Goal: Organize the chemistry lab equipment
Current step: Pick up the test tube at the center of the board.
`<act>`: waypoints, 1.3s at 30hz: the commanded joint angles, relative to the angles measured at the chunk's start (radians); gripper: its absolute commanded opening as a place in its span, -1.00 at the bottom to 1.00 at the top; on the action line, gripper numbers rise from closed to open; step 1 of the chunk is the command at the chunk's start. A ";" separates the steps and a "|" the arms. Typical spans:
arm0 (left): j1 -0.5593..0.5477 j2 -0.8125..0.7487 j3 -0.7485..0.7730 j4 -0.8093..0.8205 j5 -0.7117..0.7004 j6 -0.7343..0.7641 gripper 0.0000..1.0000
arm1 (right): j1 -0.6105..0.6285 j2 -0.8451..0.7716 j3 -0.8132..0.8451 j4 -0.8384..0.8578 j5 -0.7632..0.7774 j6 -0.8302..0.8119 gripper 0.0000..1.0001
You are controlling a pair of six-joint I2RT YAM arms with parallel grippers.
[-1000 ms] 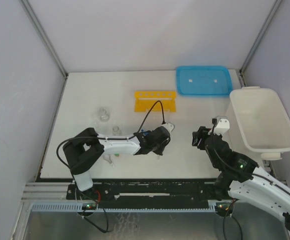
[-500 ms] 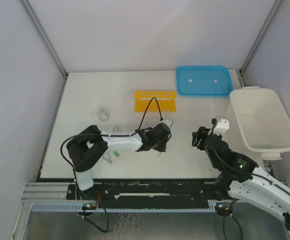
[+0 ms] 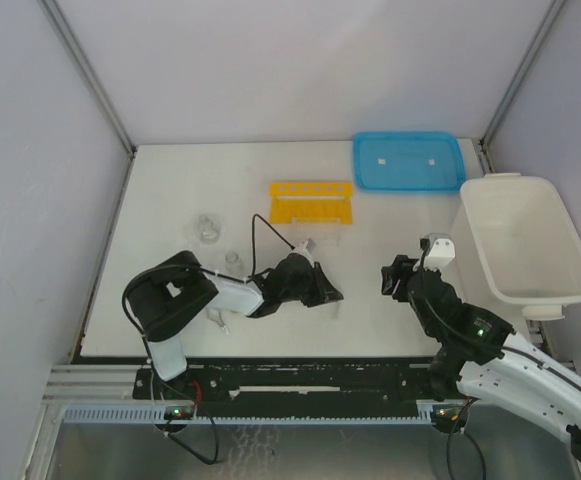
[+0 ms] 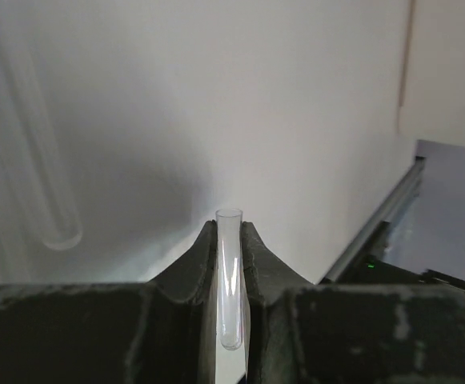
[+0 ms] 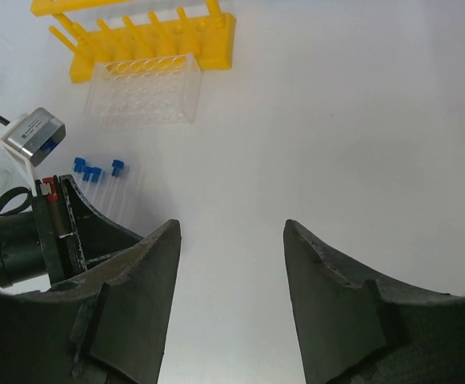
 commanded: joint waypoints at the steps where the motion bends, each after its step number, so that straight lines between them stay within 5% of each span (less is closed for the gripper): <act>1: -0.003 0.002 -0.050 0.305 0.065 -0.239 -0.95 | -0.004 0.007 -0.001 0.049 -0.013 -0.004 0.10; 10: -0.033 -0.120 -0.027 -0.046 -0.211 -0.148 -0.89 | -0.005 0.014 -0.002 0.052 -0.014 -0.003 0.10; 22: -0.047 -0.148 -0.001 -0.238 -0.364 -0.244 -0.90 | -0.003 0.045 -0.002 0.075 -0.059 -0.011 0.10; 39: -0.110 -0.241 0.061 -0.408 -0.507 -0.221 -0.90 | 0.018 0.262 -0.066 0.277 -0.497 0.060 0.03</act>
